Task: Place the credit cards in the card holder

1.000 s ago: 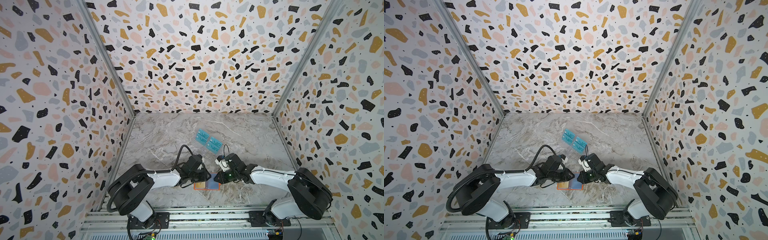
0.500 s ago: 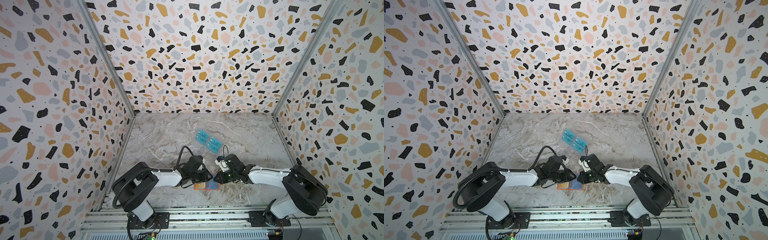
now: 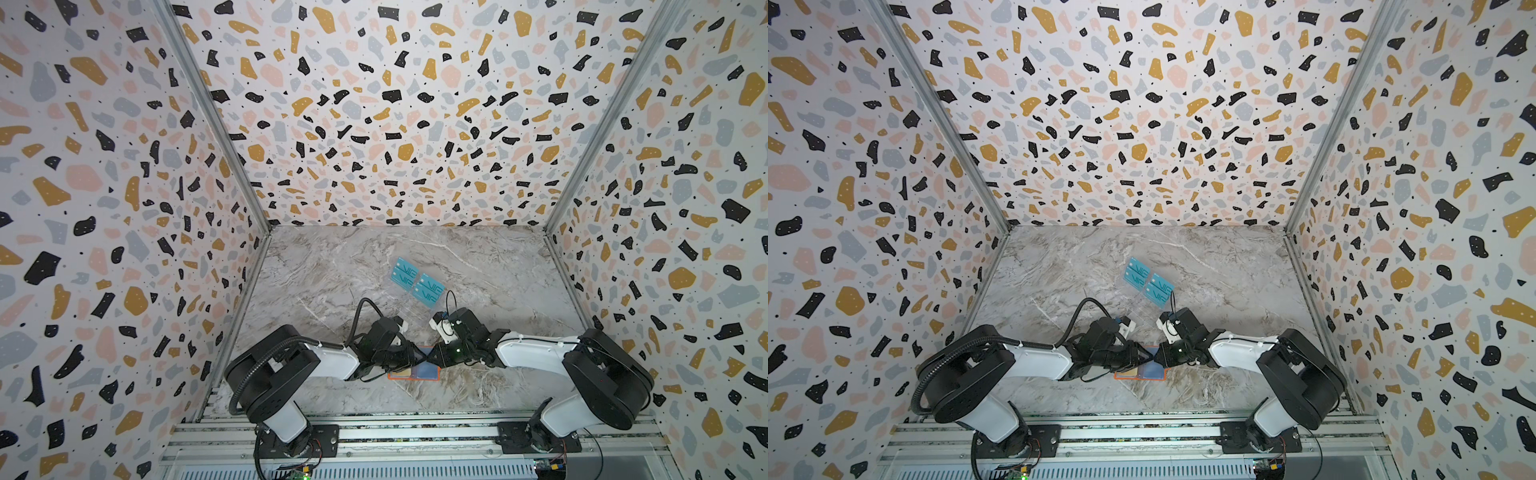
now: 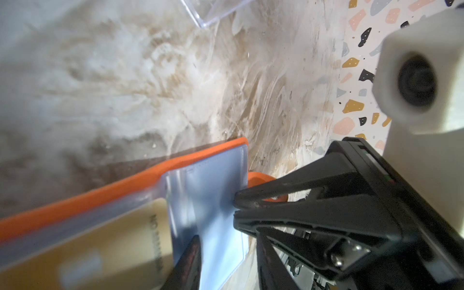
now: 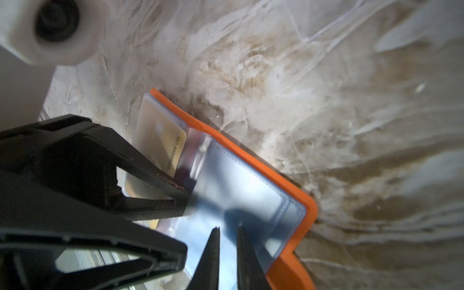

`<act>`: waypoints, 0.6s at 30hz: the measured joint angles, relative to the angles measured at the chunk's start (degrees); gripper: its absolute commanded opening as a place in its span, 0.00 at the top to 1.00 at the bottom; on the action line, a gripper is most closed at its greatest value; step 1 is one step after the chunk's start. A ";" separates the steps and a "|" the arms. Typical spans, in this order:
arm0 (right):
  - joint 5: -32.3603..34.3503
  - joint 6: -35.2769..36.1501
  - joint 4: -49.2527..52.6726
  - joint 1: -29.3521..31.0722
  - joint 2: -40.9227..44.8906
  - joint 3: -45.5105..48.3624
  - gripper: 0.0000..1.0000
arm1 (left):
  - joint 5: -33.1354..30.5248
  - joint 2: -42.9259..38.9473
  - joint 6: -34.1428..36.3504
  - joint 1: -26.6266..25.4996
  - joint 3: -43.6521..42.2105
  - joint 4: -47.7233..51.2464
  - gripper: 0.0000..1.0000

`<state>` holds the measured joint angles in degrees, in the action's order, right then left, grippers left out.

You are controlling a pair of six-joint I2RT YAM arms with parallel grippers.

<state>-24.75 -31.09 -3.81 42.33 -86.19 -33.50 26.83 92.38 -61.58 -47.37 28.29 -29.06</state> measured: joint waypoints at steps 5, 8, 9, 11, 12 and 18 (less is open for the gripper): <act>-0.07 -0.28 -0.33 0.00 -0.07 0.02 0.84 | 1.44 0.76 -3.34 0.00 -2.58 -5.97 0.61; -0.04 -0.63 -0.31 0.00 0.13 0.02 0.84 | 1.77 1.77 -4.48 0.00 -2.60 -8.02 0.63; 0.00 -0.79 -0.28 -0.04 0.42 0.07 0.84 | 1.84 2.16 -4.79 0.04 -2.58 -8.66 0.63; 0.00 -1.05 -0.28 -0.22 1.60 0.33 0.84 | 1.88 2.80 -5.27 0.13 -2.54 -9.42 0.66; -0.02 -1.25 -0.28 -0.42 2.56 0.55 0.84 | 1.86 3.10 -5.33 0.33 -2.54 -9.75 0.69; 0.00 -2.14 -0.31 -1.88 6.62 1.11 0.85 | 1.79 4.17 -6.03 1.16 -2.51 -10.49 0.93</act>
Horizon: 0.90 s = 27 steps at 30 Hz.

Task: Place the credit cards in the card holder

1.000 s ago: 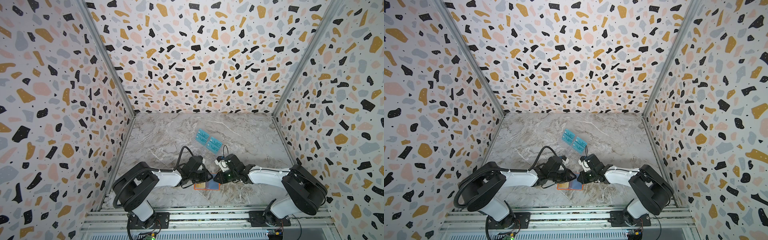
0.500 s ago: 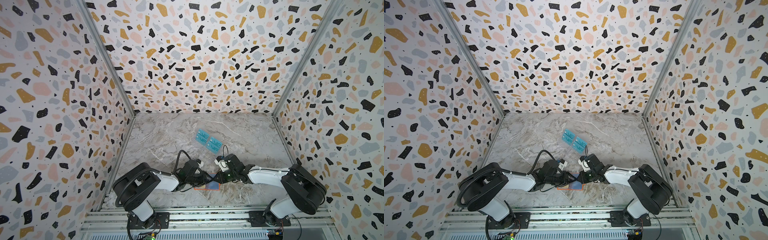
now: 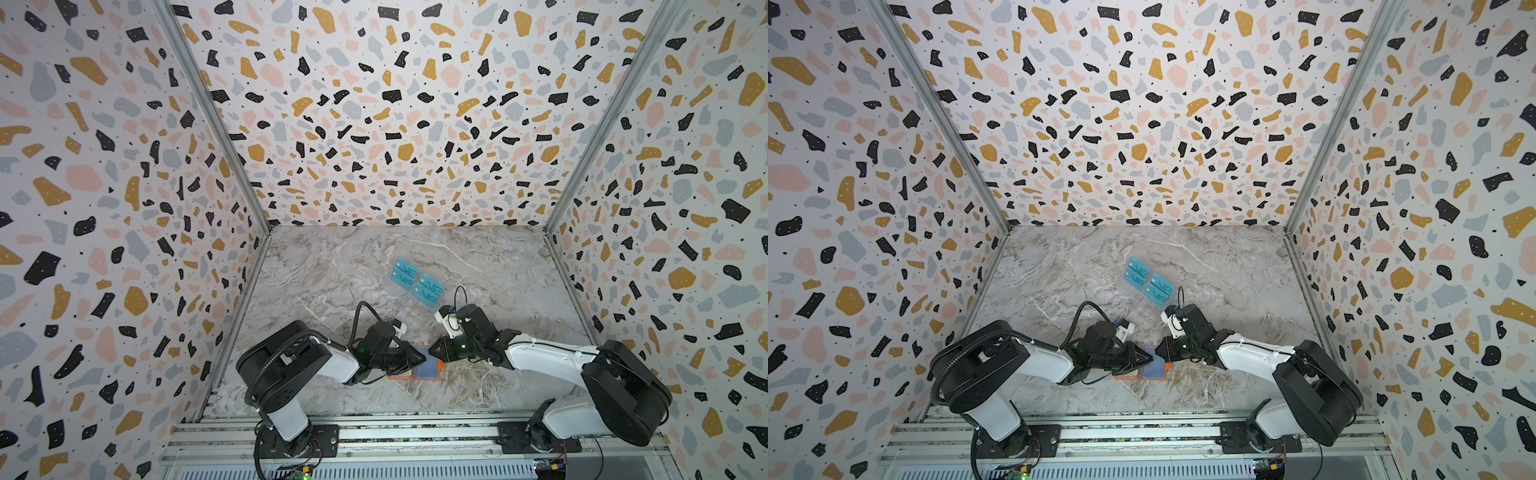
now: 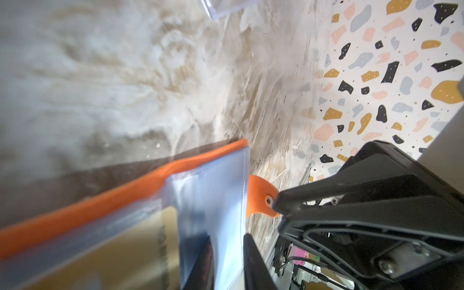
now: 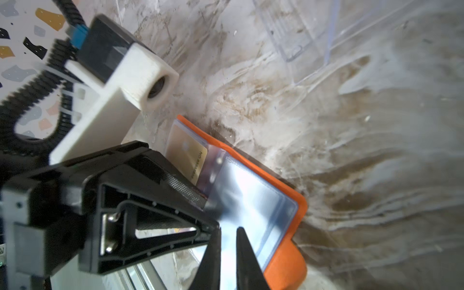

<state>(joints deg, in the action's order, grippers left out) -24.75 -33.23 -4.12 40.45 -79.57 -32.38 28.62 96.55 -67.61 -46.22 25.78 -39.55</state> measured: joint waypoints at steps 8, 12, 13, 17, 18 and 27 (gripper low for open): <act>0.42 -0.79 0.24 -0.48 0.09 1.99 0.87 | -0.87 -1.55 -0.61 0.44 -0.61 -0.15 1.00; 0.68 -1.07 0.26 -0.85 0.09 2.23 0.87 | -1.33 -2.47 -0.63 0.48 -1.46 -0.26 1.00; 0.68 -1.14 0.26 -0.85 0.09 2.23 0.87 | -1.44 -2.56 -0.68 0.48 -1.66 -0.35 1.00; 0.55 -1.22 0.22 -0.85 -0.02 2.23 0.87 | -1.66 -2.93 -0.74 0.50 -2.08 -0.55 1.00; 0.52 -1.25 0.20 -0.85 -0.17 2.23 0.87 | -1.66 -2.99 -0.74 0.52 -2.08 -0.59 1.00; -0.37 -1.22 -0.35 -0.94 -0.52 2.49 0.87 | -1.66 -3.76 -0.76 0.52 -2.82 -1.11 1.00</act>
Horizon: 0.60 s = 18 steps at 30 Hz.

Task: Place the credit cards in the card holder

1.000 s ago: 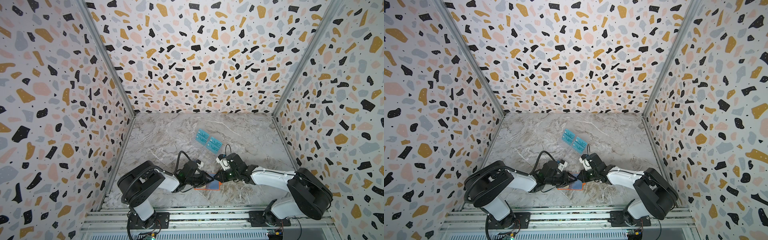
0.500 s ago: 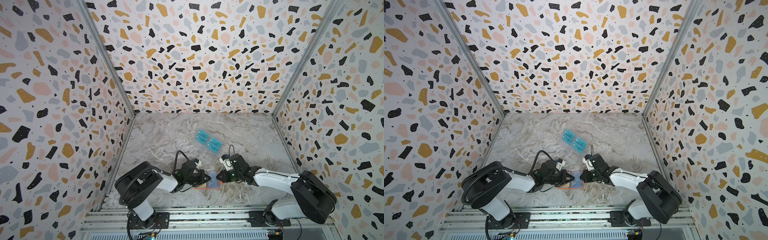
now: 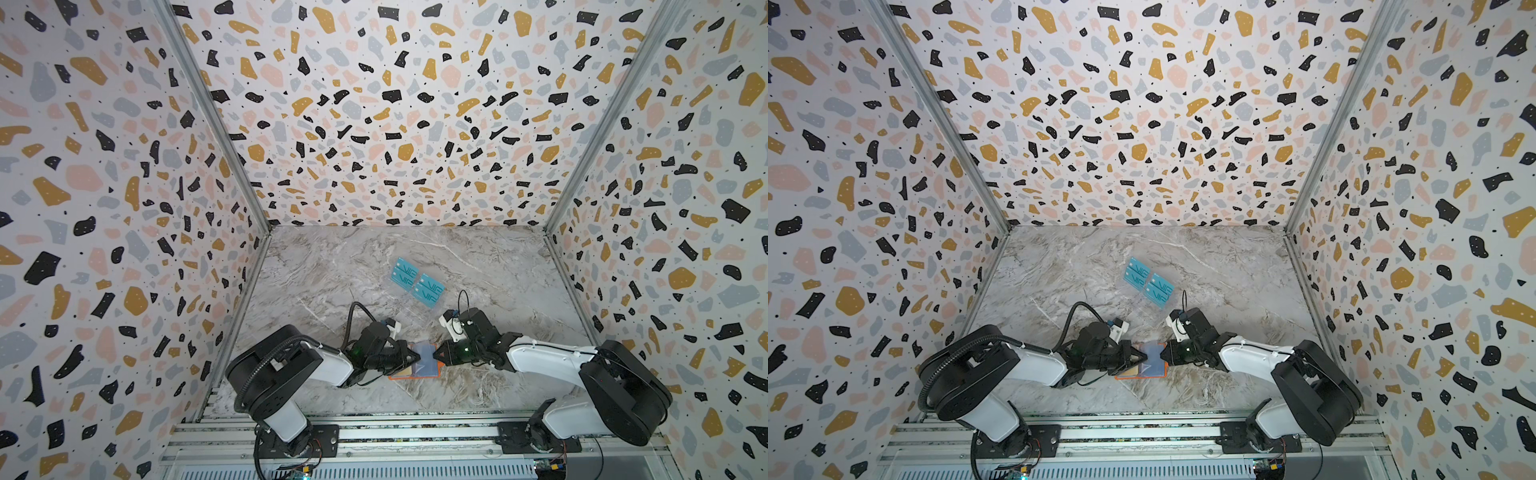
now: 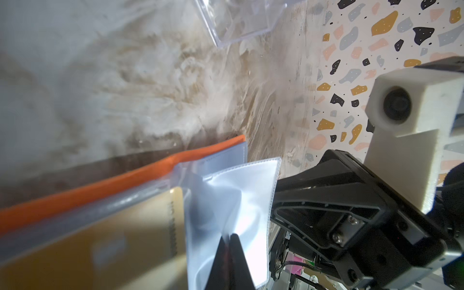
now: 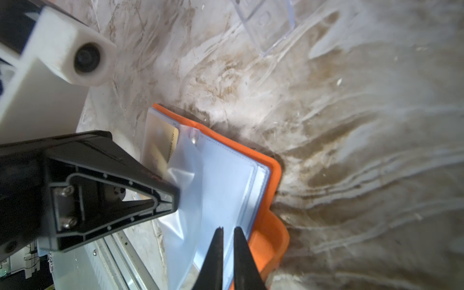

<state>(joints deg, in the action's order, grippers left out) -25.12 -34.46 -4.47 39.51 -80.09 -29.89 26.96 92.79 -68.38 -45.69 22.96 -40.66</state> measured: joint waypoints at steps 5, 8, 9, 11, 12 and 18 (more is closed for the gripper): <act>-0.87 0.04 -1.14 1.95 -0.70 -0.07 0.87 | 0.00 0.00 0.00 0.00 -0.02 -0.13 0.98; -1.66 0.02 -2.01 2.82 -1.90 -0.11 0.87 | 0.02 0.00 0.00 0.00 -0.07 -0.20 0.95; -1.97 0.00 -2.25 2.91 -2.23 -0.11 0.87 | 0.02 0.00 0.00 0.00 -0.07 -0.22 0.93; -2.40 0.00 -2.73 2.93 -2.51 -0.11 0.87 | 0.07 -0.02 0.00 0.00 -0.07 -0.24 0.81; -2.58 0.00 -3.02 2.93 -2.51 -0.11 0.87 | 0.09 -0.11 0.02 0.02 -0.07 -0.20 0.69; -3.76 0.00 -4.87 3.08 -2.51 -0.33 0.87 | 0.17 -3.28 -0.15 0.04 0.02 0.59 0.36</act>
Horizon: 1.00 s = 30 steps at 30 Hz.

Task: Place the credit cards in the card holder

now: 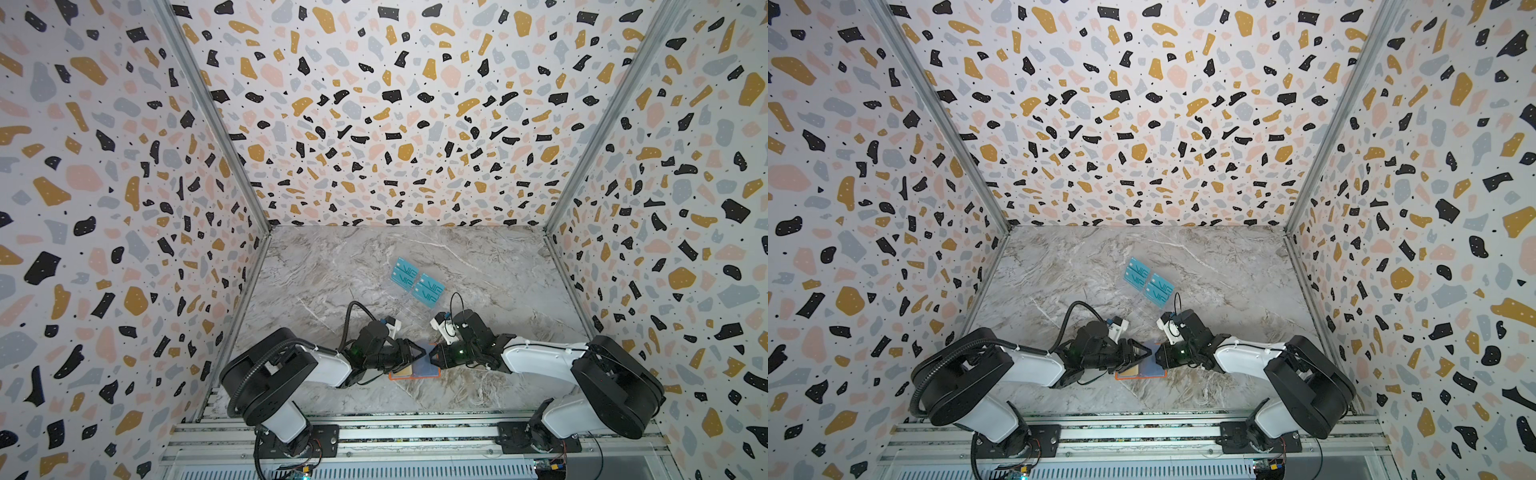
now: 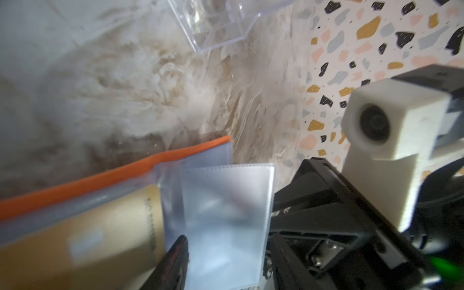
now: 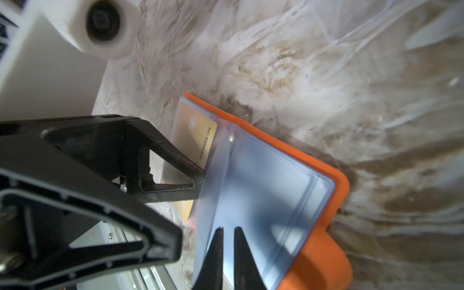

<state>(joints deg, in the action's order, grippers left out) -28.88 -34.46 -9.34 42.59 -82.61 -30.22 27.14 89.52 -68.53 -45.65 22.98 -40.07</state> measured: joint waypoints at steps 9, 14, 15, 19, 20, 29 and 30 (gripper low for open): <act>-2.23 0.00 -3.52 1.79 -3.02 -1.25 0.87 | -5.86 -9.16 5.55 0.55 6.49 23.30 0.33; -3.13 0.00 -4.68 2.95 -5.16 -2.45 0.87 | -11.19 -14.05 10.62 2.38 10.14 35.67 0.36; -3.34 0.02 -4.87 3.13 -5.49 -2.84 0.87 | -11.67 -14.69 11.34 2.78 10.19 36.98 0.37; -3.82 0.15 -5.40 3.91 -6.60 -4.33 0.87 | -12.68 -17.29 12.92 4.22 10.16 41.46 0.46; -3.80 0.24 -5.40 4.13 -6.88 -4.70 0.87 | -12.74 -17.99 13.16 4.44 10.14 42.01 0.49; -3.76 0.37 -6.47 5.44 -12.17 -6.82 0.88 | -11.67 -20.81 13.88 4.83 8.15 41.79 0.80; -3.72 0.31 -6.62 5.49 -12.61 -6.82 0.88 | -11.23 -20.15 13.84 4.83 7.48 41.31 0.82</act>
<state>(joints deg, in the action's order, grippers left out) -32.60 -34.15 -15.97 48.07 -95.22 -37.04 15.90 69.36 -54.70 -40.82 30.46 1.23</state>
